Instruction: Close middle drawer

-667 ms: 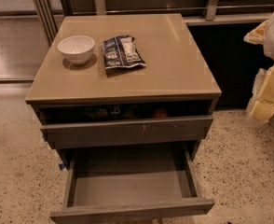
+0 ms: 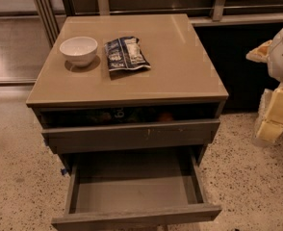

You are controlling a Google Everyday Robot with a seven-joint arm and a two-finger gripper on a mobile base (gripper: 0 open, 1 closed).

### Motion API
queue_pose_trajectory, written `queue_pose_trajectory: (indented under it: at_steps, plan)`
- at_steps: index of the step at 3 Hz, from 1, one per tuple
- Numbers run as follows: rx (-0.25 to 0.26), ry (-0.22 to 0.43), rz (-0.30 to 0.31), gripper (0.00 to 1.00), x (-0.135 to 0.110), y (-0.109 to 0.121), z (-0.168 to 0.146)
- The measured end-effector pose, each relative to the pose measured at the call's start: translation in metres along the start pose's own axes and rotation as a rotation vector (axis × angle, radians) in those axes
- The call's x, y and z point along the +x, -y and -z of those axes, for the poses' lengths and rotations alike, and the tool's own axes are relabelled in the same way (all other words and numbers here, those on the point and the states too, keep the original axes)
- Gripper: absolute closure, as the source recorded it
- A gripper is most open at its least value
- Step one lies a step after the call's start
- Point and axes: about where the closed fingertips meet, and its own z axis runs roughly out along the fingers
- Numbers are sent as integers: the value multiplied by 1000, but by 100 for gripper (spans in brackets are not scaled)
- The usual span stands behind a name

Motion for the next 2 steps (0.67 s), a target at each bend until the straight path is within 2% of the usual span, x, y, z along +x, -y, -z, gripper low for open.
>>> queue_pose_trajectory:
  at_steps: [2]
  plan:
    - [-134,-15,57,0,18,-51,-61]
